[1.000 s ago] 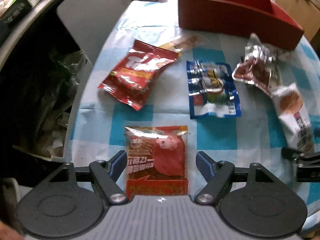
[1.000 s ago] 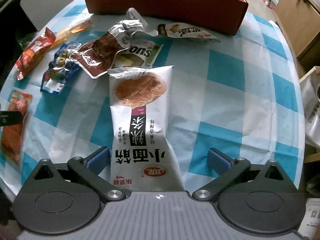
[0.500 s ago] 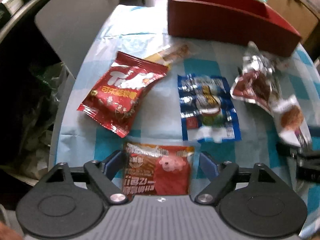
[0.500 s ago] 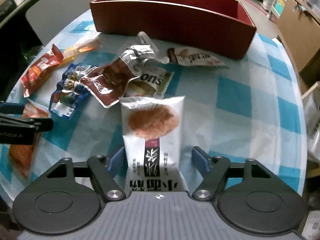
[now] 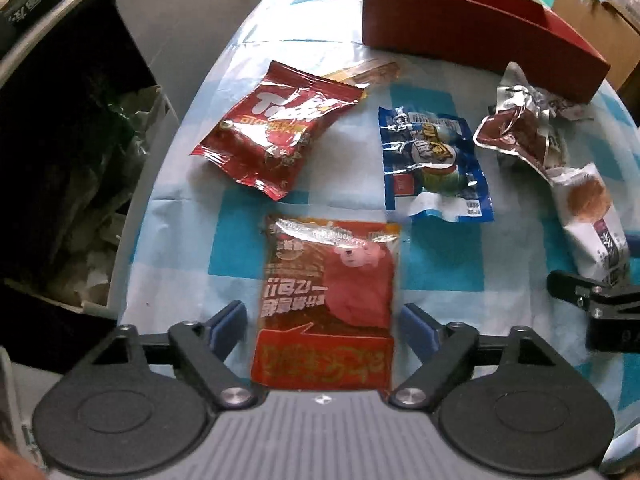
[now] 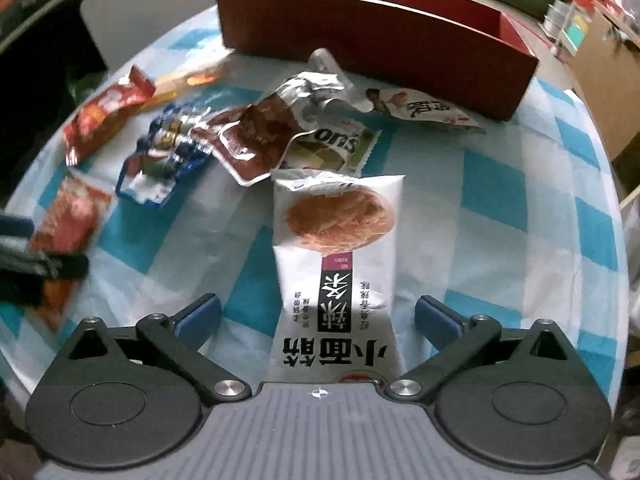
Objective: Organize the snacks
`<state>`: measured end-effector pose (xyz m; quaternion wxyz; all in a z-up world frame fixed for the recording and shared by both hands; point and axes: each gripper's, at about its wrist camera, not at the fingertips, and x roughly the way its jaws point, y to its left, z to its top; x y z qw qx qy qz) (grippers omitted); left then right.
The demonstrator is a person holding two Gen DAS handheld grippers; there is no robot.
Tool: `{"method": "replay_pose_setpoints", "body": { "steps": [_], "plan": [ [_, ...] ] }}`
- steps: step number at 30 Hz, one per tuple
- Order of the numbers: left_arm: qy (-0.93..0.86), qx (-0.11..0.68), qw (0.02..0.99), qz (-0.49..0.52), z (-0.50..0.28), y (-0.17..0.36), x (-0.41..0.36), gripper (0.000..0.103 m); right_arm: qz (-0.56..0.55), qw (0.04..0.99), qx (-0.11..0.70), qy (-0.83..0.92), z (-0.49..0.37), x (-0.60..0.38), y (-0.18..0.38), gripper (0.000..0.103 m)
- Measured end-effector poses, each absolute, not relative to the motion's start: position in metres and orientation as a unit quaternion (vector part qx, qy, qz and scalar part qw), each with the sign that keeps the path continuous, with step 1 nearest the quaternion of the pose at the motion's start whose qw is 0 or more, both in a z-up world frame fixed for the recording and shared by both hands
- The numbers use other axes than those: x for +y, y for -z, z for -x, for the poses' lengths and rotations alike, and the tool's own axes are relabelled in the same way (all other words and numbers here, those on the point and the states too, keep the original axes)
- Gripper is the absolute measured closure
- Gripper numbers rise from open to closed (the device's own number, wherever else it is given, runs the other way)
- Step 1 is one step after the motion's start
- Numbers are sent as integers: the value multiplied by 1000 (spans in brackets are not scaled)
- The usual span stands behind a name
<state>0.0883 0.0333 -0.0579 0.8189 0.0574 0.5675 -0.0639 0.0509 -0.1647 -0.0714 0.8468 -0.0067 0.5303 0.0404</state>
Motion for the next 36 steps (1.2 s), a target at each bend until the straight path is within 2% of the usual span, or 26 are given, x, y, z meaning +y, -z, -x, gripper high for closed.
{"method": "replay_pose_setpoints", "body": {
  "steps": [2, 4, 7, 12, 30, 36],
  "plan": [
    [62, 566, 820, -56, -88, 55, 36, 39, 13, 850, 526, -24, -49, -166, 67, 14],
    [65, 564, 821, -55, -86, 53, 40, 40, 11, 852, 523, -28, -46, -168, 64, 33],
    [68, 564, 821, -52, -84, 53, 43, 41, 1, 852, 524, -20, -42, -170, 62, 45],
    [103, 568, 816, -33, -81, 46, 35, 42, -17, 842, 539, -25, -28, -159, 59, 49],
    [141, 541, 825, -81, -92, 36, -2, 42, -11, 851, 522, -53, -38, -157, 61, 48],
    [140, 544, 821, -102, -97, 46, -9, 40, 3, 857, 513, -53, -42, -157, 65, 39]
  ]
}}
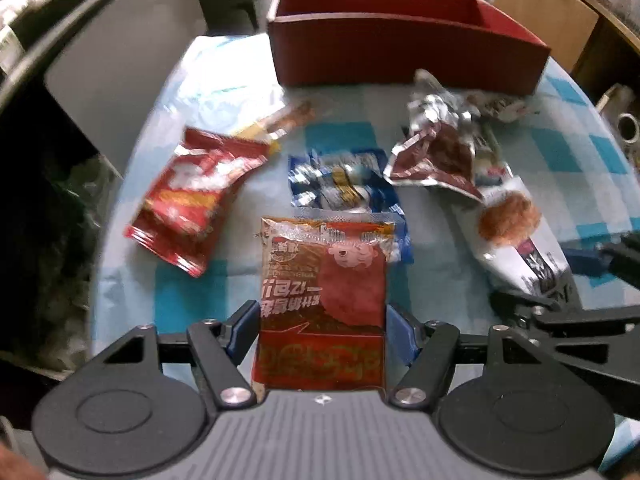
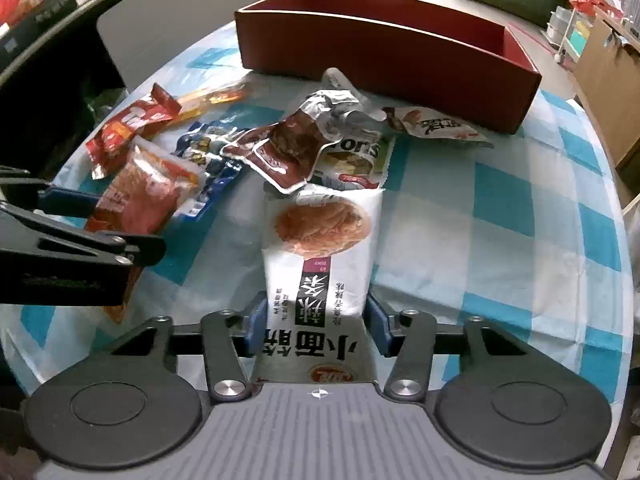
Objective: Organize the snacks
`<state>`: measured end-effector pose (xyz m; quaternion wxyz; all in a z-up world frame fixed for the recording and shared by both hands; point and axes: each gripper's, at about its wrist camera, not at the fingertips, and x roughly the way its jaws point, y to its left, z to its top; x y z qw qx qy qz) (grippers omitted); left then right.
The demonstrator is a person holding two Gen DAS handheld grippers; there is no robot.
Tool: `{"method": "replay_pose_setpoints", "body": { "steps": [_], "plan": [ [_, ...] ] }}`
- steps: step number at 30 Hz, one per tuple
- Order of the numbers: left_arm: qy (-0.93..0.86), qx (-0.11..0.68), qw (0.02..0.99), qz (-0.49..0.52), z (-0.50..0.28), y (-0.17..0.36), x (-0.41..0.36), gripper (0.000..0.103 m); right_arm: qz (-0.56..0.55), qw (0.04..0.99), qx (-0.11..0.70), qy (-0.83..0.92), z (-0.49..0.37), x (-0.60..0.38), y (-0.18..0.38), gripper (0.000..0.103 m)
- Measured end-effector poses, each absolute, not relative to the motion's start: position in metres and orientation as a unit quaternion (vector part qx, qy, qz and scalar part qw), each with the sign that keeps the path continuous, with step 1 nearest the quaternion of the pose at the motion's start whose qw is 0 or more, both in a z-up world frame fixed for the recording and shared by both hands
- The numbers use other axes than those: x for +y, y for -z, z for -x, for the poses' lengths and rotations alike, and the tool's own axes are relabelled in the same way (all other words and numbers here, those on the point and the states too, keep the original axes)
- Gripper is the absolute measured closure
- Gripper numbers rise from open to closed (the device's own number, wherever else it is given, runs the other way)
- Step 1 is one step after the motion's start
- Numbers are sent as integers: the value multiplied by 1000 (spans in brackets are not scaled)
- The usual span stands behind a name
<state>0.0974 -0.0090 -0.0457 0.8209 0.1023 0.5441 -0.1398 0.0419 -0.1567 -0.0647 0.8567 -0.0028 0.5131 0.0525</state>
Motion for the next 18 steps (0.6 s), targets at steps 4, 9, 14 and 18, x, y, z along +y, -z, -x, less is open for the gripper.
{"method": "replay_pose_setpoints", "body": {
  "steps": [4, 9, 14, 18],
  "plan": [
    [133, 547, 820, -101, -100, 48, -6, 32, 20, 855, 514, -55, -46, -151, 67, 26],
    [118, 554, 820, -88, -103, 58, 3, 21, 29, 855, 516, -44, -51, -151, 73, 14],
    [132, 551, 818, -101, -93, 56, 0, 32, 46, 857, 509, -66, -44, -147, 70, 27],
    [136, 556, 815, -93, -92, 51, 2, 40, 23, 855, 511, -80, -41, -150, 63, 46]
  ]
}}
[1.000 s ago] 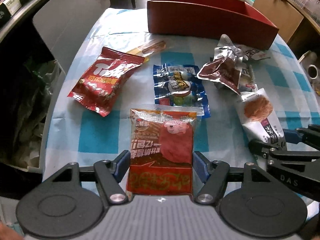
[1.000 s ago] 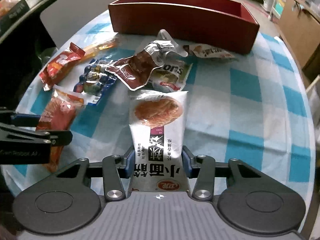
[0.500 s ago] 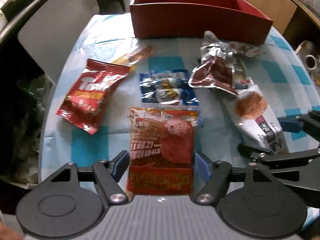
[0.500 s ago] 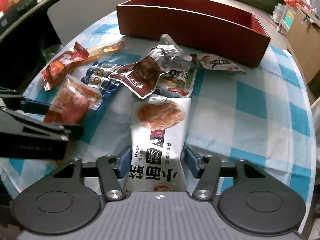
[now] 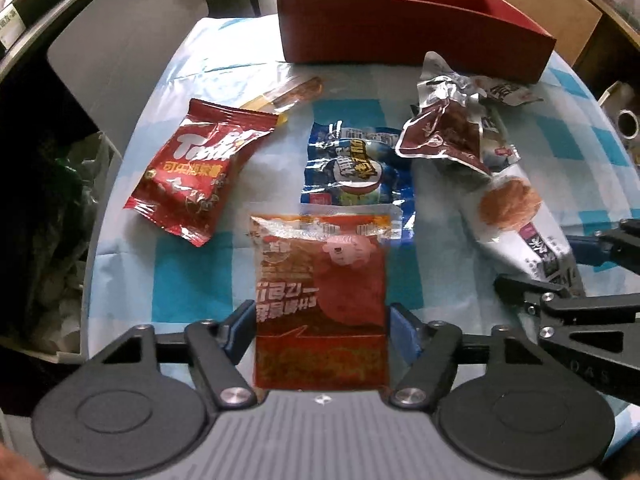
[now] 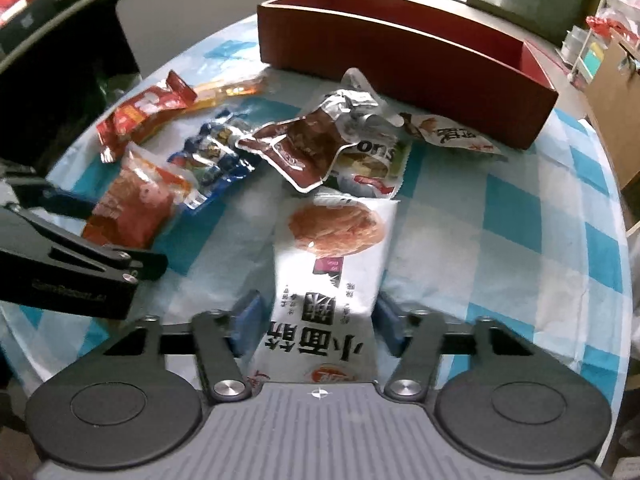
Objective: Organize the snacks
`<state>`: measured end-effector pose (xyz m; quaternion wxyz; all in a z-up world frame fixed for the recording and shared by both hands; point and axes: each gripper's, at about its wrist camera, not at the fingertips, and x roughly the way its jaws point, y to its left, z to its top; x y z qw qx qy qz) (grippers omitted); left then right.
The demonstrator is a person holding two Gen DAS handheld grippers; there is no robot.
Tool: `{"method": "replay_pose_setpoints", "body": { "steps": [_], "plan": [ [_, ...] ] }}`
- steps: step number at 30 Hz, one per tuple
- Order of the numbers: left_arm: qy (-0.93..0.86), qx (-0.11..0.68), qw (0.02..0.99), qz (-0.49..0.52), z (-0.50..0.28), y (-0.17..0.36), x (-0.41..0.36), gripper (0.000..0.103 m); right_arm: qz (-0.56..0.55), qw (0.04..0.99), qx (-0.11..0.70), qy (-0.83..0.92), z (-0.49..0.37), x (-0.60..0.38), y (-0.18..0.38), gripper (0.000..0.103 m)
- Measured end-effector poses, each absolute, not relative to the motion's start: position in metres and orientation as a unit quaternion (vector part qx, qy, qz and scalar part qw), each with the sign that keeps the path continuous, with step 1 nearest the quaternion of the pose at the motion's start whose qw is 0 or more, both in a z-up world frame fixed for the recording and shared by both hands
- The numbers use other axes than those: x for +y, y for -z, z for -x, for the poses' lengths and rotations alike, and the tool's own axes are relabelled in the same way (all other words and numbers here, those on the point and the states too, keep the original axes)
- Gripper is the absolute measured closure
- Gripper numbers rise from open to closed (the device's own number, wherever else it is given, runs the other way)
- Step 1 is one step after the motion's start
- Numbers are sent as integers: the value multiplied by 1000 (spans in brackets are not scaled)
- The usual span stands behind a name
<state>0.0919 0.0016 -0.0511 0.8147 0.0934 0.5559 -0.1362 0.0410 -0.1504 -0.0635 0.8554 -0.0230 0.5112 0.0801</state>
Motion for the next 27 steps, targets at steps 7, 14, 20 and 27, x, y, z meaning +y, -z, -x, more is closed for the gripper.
{"method": "replay_pose_setpoints", "body": {
  "steps": [7, 14, 20, 27],
  "plan": [
    [149, 548, 820, -74, -91, 38, 4, 42, 1, 855, 511, -89, -38, -153, 62, 49],
    [169, 532, 828, -45, -91, 20, 9, 42, -27, 868, 487, -91, -29, -162, 52, 49],
    [186, 520, 833, -34, -90, 9, 7, 42, -54, 876, 471, -95, -25, -173, 40, 49],
    [204, 507, 837, -26, -87, -3, 1, 42, -73, 881, 456, -104, -16, -179, 28, 49]
  ]
}}
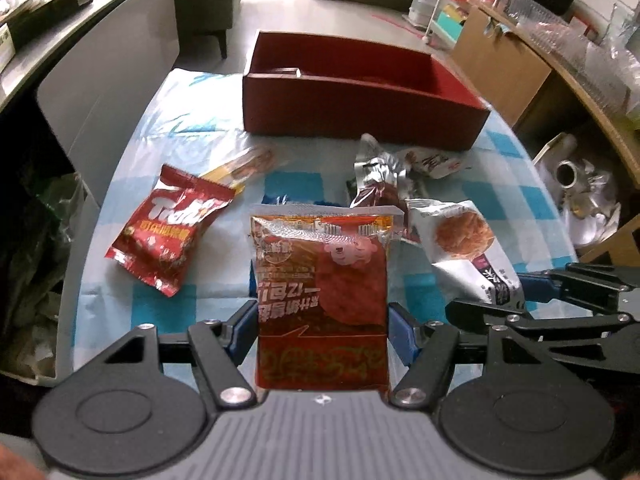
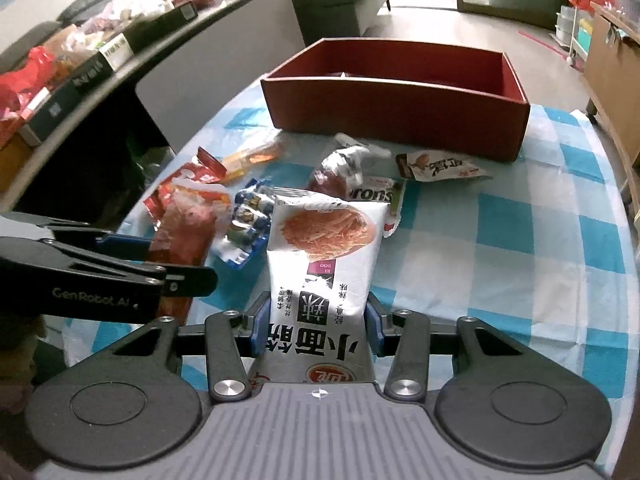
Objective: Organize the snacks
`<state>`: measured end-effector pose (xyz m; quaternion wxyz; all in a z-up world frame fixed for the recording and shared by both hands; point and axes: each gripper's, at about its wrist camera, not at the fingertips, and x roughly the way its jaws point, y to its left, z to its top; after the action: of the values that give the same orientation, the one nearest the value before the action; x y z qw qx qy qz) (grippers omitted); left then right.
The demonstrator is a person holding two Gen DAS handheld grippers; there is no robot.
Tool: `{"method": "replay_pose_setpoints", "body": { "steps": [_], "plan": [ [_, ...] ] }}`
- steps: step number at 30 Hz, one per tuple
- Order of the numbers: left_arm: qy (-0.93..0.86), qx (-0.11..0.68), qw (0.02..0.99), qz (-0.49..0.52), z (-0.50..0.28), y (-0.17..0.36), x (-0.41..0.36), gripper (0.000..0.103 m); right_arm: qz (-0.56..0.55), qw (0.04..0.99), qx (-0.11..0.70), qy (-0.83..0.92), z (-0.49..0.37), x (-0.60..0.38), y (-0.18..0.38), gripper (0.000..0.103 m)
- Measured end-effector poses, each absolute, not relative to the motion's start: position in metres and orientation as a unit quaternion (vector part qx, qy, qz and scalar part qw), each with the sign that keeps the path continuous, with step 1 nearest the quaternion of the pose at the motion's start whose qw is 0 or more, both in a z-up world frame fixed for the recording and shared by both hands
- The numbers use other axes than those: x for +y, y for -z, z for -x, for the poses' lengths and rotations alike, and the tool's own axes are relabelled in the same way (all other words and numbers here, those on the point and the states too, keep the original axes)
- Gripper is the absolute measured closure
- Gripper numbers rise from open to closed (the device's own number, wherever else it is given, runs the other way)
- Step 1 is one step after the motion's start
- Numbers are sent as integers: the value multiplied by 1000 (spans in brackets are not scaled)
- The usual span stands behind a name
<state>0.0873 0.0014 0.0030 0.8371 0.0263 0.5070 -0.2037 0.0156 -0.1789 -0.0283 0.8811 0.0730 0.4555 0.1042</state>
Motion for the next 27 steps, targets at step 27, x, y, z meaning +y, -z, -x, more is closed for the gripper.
{"method": "replay_pose_setpoints", "body": {
  "steps": [27],
  "plan": [
    [178, 431, 884, -26, -143, -46, -34, 42, -112, 918, 373, -72, -68, -210, -12, 49]
  ]
}}
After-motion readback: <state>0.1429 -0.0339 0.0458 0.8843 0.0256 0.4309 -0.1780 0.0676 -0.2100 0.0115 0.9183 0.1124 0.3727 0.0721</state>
